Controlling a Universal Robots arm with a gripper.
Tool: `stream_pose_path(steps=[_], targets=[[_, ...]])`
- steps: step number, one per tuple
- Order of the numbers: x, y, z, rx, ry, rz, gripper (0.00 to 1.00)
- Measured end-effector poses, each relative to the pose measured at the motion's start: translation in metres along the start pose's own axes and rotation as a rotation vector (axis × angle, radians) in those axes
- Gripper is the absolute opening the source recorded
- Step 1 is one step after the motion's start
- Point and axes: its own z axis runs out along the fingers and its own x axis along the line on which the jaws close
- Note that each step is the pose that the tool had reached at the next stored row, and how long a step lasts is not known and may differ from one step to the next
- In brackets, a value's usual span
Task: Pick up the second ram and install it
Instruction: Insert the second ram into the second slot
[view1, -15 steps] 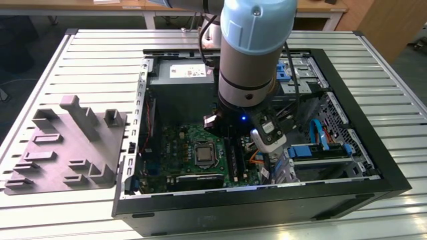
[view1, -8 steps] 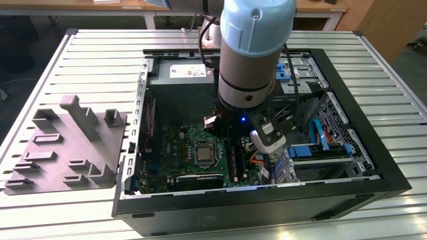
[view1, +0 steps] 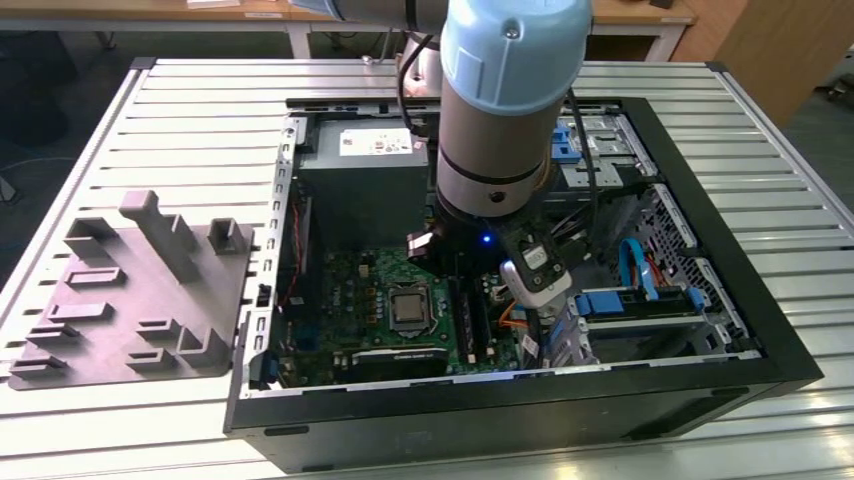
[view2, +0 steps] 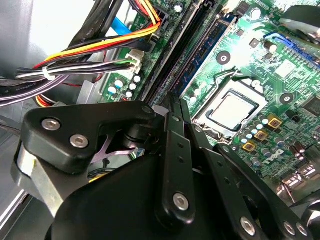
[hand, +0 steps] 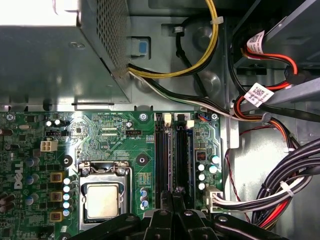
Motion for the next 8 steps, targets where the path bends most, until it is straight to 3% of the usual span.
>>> stream_pose_path(steps=[8], targets=[[0.0008, -0.0001, 0.0011, 0.0001, 0.0, 0.0, 0.11]])
